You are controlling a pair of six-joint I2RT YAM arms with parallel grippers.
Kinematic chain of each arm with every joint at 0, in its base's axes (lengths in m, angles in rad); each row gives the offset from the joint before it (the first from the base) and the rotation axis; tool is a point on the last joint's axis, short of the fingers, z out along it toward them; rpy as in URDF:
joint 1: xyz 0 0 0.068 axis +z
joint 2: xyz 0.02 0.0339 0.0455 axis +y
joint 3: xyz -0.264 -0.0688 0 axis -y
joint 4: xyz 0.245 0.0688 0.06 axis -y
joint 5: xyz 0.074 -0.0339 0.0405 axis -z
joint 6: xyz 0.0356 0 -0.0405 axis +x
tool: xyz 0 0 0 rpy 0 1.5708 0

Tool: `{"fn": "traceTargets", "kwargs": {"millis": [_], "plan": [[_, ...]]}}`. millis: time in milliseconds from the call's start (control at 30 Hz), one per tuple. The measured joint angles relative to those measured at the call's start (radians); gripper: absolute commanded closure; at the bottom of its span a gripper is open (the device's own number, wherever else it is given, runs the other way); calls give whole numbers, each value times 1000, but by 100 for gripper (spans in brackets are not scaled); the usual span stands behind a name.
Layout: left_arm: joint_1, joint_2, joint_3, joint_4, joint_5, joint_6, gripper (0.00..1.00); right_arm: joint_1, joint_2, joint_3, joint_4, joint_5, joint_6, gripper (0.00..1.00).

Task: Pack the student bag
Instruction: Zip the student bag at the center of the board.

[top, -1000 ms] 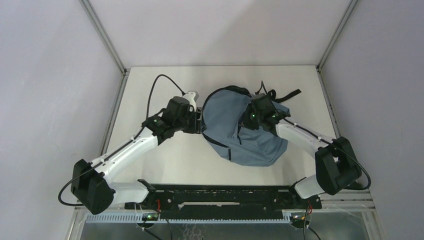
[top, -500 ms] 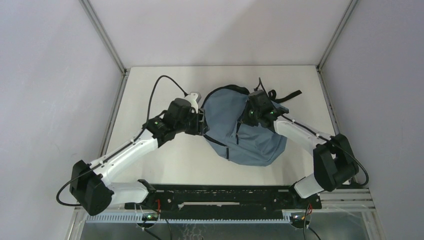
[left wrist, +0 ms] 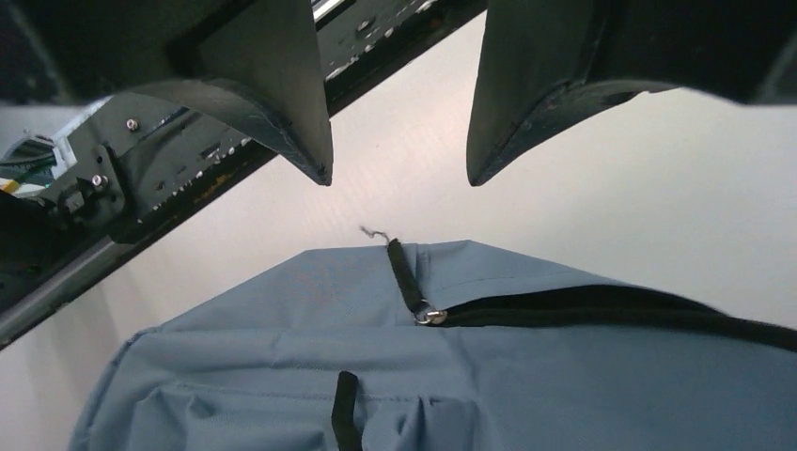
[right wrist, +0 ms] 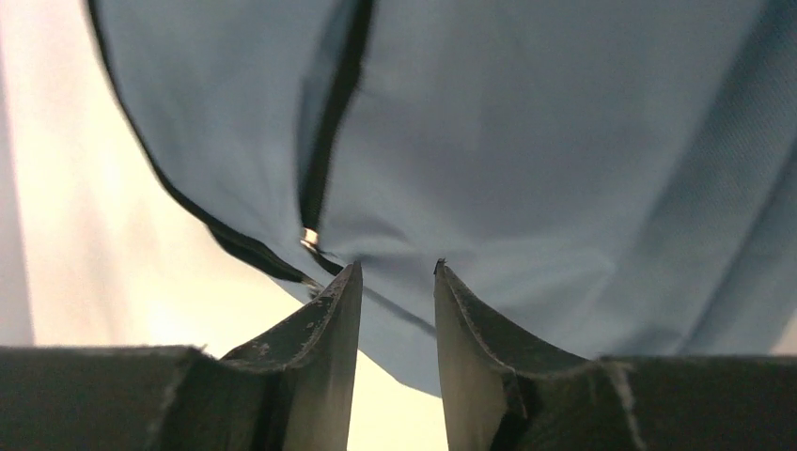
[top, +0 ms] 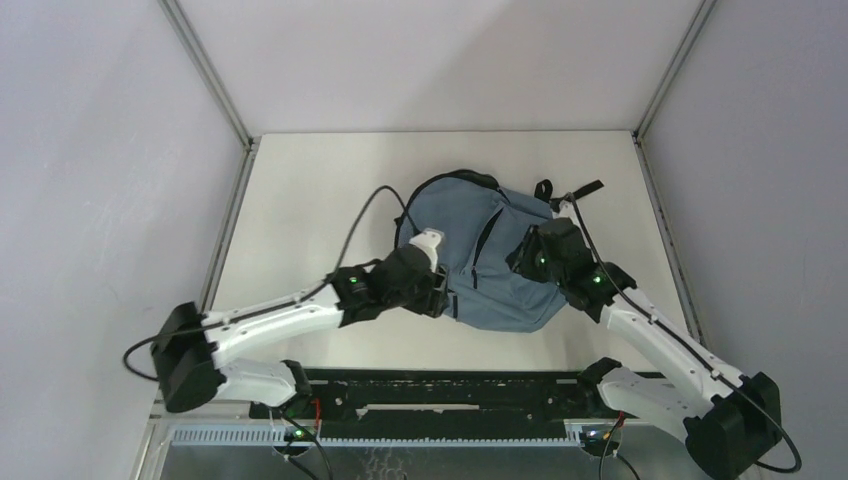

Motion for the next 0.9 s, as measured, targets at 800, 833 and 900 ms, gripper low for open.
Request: {"fn": "traceTargets", "kwargs": {"millis": [800,833,900], "plan": [[-90,422,18,162,-99,-270,52,7,-232,-141,-95,72,38,54],[-92,422,21,162,-100,-270,52,8,-236,-142,-100,72,41,54],[-95,424,34,163,-103,-270,52,9,-239,-144,-106,72,43,54]]}}
